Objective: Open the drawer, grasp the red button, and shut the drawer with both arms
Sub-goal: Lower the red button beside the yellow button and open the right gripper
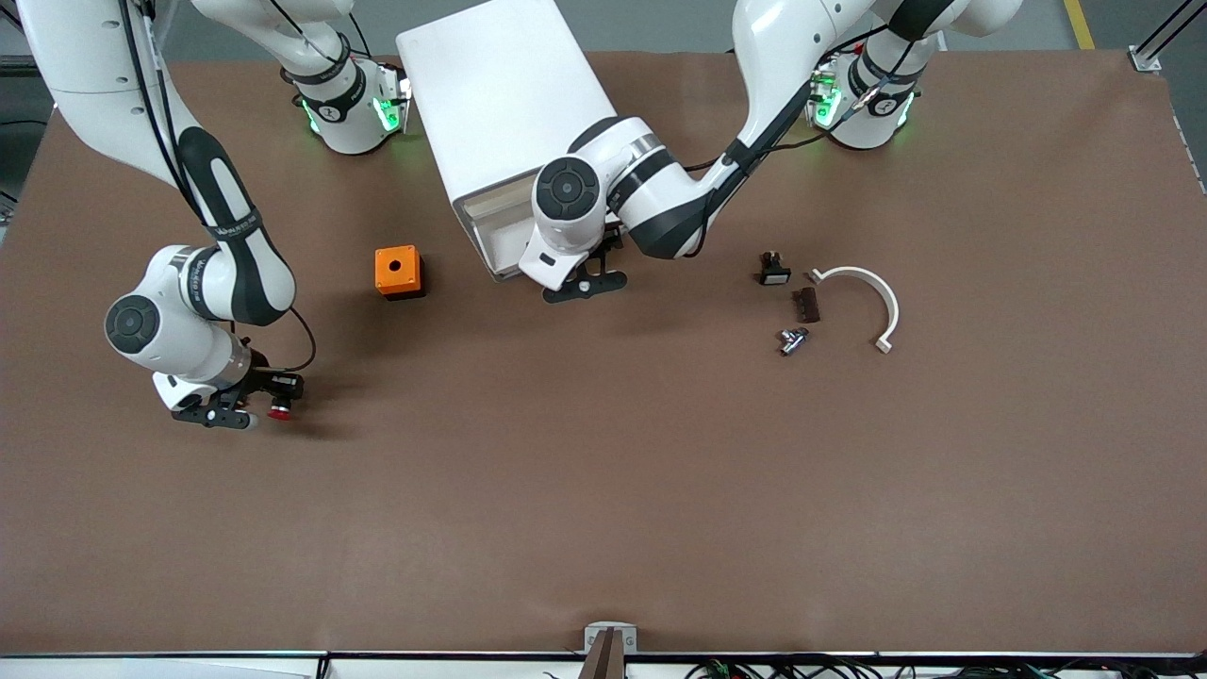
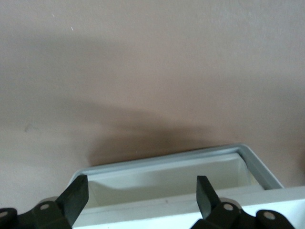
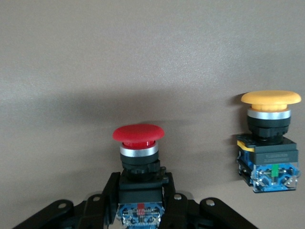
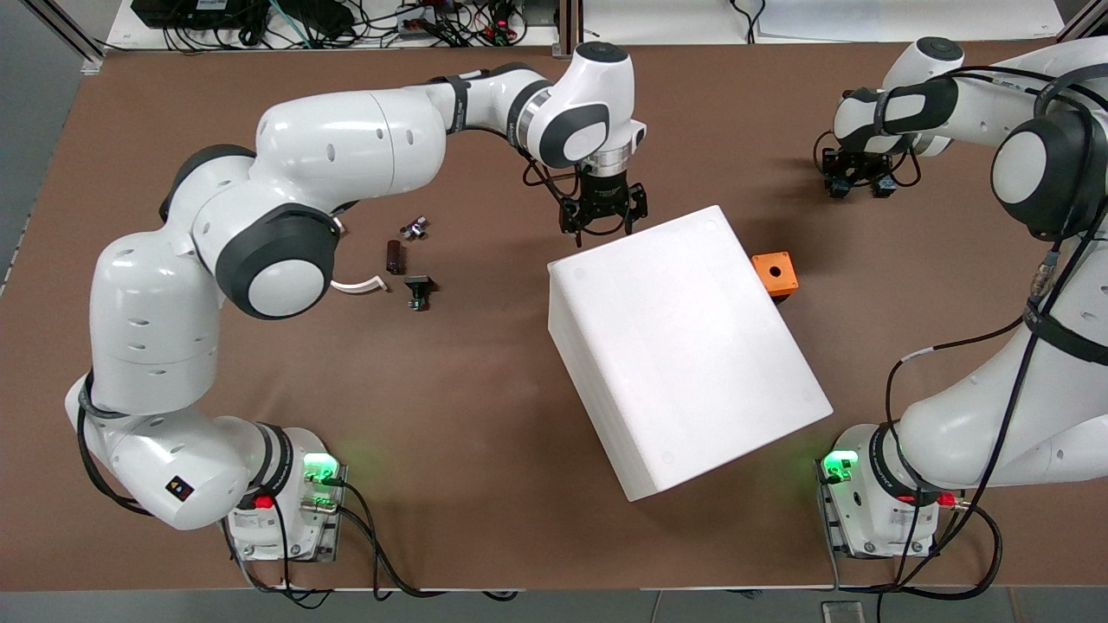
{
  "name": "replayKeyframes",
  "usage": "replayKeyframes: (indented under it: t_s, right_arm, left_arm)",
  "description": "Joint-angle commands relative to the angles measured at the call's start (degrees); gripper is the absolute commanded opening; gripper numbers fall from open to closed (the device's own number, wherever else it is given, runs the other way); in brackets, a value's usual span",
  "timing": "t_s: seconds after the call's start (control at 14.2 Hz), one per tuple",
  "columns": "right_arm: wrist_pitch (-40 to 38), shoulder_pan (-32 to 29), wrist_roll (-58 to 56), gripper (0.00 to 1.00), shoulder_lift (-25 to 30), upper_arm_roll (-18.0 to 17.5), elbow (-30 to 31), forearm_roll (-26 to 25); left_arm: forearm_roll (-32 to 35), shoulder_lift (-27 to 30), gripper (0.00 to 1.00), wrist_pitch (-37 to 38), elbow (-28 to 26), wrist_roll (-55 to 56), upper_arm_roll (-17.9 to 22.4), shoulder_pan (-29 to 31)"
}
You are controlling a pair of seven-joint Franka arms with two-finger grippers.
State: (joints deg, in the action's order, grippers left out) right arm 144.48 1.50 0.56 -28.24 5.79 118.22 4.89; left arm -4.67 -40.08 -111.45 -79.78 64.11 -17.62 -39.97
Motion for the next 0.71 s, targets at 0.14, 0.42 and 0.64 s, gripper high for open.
replayKeyframes:
  t_s: [0.14, 0.42, 0.64]
  right_arm:
    - [-0.51, -0.45, -0.03, 0.31, -1.64, -0.78, -1.24, 0.82]
    - [-2.0, -0.53, -0.55, 1.0, -1.11, -0.78, -3.08, 0.82]
    - [-12.08, -0.53, -0.64, 1.0, 1.6, -0.78, -7.2, 0.82]
  left_arm:
    - [-4.21, -0.61, 1.0, -0.53, -0.11, 0.23, -0.22, -2.04]
    - [-6.75, -1.49, 1.0, -0.53, -0.11, 0.31, -0.13, -3.0]
    - [-8.77, -1.49, 1.0, -0.53, -0.11, 0.31, -0.22, -3.27]
